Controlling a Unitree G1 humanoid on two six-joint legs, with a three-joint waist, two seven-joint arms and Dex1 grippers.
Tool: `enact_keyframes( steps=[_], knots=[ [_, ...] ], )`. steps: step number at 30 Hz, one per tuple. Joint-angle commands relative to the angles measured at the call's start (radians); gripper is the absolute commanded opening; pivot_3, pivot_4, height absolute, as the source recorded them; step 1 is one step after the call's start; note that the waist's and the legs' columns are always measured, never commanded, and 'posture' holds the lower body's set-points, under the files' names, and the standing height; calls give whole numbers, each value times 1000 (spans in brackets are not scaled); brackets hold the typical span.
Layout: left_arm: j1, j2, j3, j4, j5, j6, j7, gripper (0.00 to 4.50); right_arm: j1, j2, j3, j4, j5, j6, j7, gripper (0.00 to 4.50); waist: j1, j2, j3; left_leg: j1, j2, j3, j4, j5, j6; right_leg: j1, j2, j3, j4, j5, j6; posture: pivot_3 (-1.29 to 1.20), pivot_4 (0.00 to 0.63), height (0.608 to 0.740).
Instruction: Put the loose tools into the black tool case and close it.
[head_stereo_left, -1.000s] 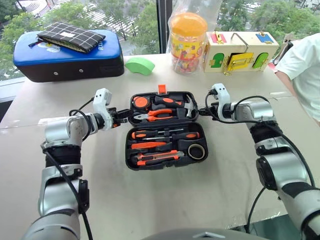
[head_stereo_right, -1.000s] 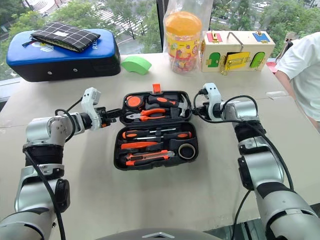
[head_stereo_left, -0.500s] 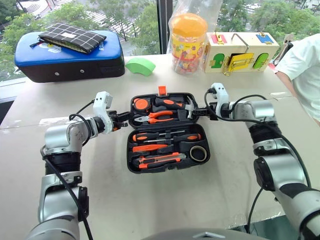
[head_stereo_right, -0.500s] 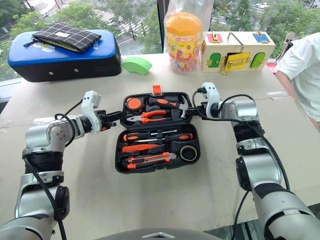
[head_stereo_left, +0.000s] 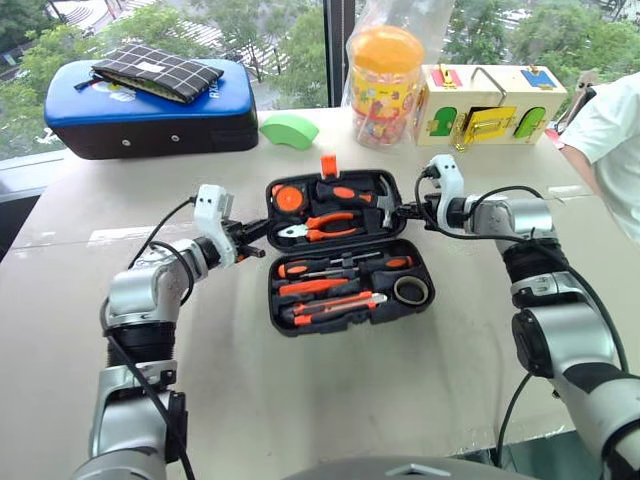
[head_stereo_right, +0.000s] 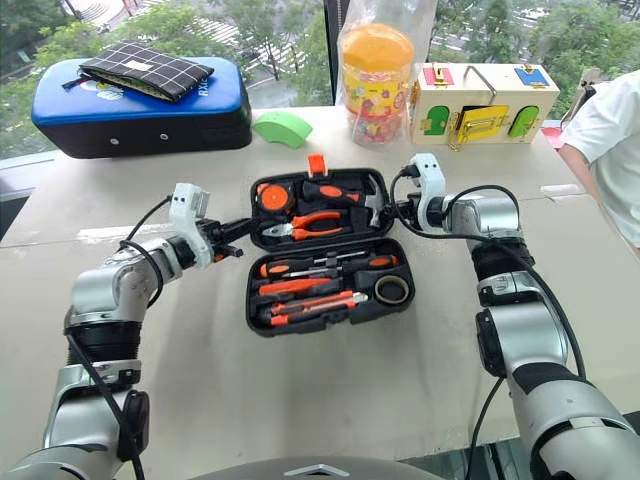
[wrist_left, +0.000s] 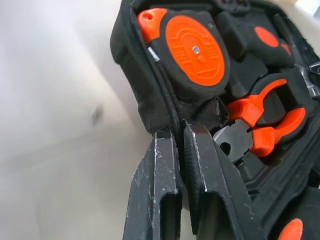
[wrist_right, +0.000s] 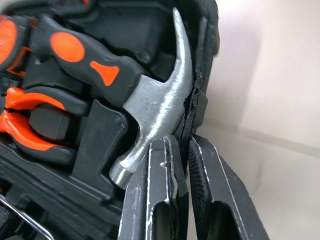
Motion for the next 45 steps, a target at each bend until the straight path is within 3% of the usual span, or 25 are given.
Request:
enact_keyframes(
  steps=[1,6,12,18,21,22,25,27,28,30,33,35,37,40,45],
  knots=[
    [-94,-2,7,-11,50,-285,-24,0,-26,-19,-36,-146,0,-190,15,96,-1,-1,2,0,0,0,0,0,0,0,0,0,0,0,0,0,150,740],
    [-29,45,-79,71,212,-715,-119,0,123,-64,-7,-385,-11,-265,45,96,-6,-2,0,0,1,0,-3,0,0,-1,0,-1,0,0,0,0,150,740],
    [79,60,-105,54,229,-841,-180,0,359,-114,-22,-681,23,-214,37,96,-5,-1,1,0,1,0,-2,-1,2,-1,0,-1,1,0,0,0,150,740],
    [164,120,-118,-10,182,-810,-291,0,525,-207,-5,-819,0,-226,76,96,-1,0,1,1,1,2,0,-4,6,1,0,-1,-3,0,0,0,150,740],
    [271,255,-82,-149,14,-493,-431,919,639,-296,-36,-954,61,-184,149,922,-3,2,1,2,2,2,1,-4,7,1,0,-1,-2,0,0,0,150,740],
    [315,326,-63,-186,-47,-363,-483,1365,676,-326,-55,-997,81,-157,158,1350,-4,2,1,2,2,2,0,-4,7,1,0,-1,-1,-1,0,0,150,740],
    [385,481,59,-162,-137,-196,-558,2729,830,-425,-149,-1136,180,-81,219,2726,-3,7,5,2,5,3,0,-5,8,1,3,-1,-2,-1,0,0,150,740],
    [440,571,122,-165,-236,-36,-657,3432,925,-481,-194,-1213,231,-38,254,2775,0,6,5,3,7,4,1,-5,8,1,4,-1,-3,-1,1,0,150,740],
    [461,605,142,-188,-294,44,-703,3432,940,-486,-207,-1230,259,-4,243,2775,0,5,5,3,8,4,1,-5,8,2,5,-2,-3,-1,1,0,150,740],
    [478,636,159,-255,-387,159,-737,2911,958,-502,-196,-1271,317,41,248,1991,1,6,5,5,10,5,1,-5,8,4,6,-2,-3,-2,1,0,150,740],
    [470,621,142,-348,-436,221,-710,1525,931,-496,-99,-1308,341,102,221,553,5,6,5,5,10,8,3,-6,7,5,0,0,-3,-6,2,0,150,740],
    [467,587,108,-404,-430,210,-684,843,885,-470,23,-1288,283,119,170,0,3,5,5,5,11,8,3,-6,7,4,-1,0,-3,-5,1,0,150,740],
    [457,558,74,-439,-406,186,-664,49,838,-437,117,-1248,224,132,110,0,3,5,5,5,11,8,3,-6,7,3,0,0,-3,-3,-2,0,150,740],
    [426,519,45,-455,-381,152,-633,49,771,-373,176,-1147,145,134,9,0,4,4,4,4,11,7,1,-5,7,2,0,1,-3,-2,-1,0,150,740],
    [313,439,-27,-409,-302,69,-562,49,621,-232,136,-930,52,118,-174,0,8,4,5,4,10,8,2,-5,7,2,0,1,-4,0,-3,0,150,740]
  ],
)
